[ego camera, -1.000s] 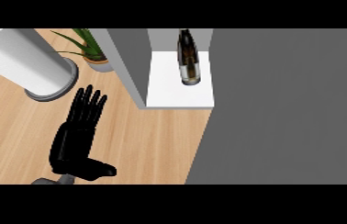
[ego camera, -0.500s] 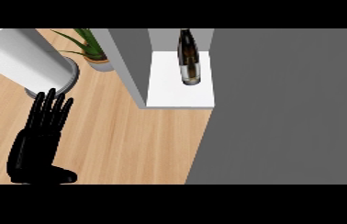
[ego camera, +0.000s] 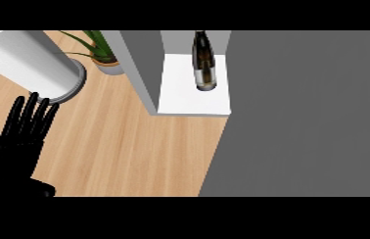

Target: Pick up the wine, place it into the cabinet and close the cabinet

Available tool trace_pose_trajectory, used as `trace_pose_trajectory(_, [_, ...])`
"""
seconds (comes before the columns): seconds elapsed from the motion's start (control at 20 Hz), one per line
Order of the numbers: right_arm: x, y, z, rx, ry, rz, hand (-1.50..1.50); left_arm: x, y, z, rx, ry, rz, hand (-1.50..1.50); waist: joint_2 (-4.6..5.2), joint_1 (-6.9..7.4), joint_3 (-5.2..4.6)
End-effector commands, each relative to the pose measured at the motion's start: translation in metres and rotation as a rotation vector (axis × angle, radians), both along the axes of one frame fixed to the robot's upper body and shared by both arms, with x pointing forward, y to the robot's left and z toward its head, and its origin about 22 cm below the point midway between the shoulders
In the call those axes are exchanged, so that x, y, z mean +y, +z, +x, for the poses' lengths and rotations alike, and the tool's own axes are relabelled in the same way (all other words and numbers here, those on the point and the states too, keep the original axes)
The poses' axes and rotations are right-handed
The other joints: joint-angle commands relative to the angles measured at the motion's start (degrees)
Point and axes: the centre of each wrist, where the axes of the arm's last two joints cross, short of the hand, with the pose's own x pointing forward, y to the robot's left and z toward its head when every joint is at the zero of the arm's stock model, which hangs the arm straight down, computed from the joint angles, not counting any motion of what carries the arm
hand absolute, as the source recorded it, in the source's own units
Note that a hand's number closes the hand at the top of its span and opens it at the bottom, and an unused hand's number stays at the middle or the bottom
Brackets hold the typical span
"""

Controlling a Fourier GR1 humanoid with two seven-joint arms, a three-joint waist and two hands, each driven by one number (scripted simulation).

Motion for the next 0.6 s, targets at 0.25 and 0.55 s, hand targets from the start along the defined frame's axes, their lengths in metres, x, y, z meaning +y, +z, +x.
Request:
trace_pose_trajectory(0.25, [0.028,0.029,-0.004,0.005,0.105,0.215,1.5,0.015,0.009,0.002,-0.014,-0.014,0.005,-1.5,0.37,1.84,-0.12])
trace_pose_trajectory(0.55, [0.041,0.031,0.022,-0.011,0.135,0.177,1.5,0.009,0.015,0.02,-0.032,-0.039,0.006,-1.5,0.76,2.52,-0.16])
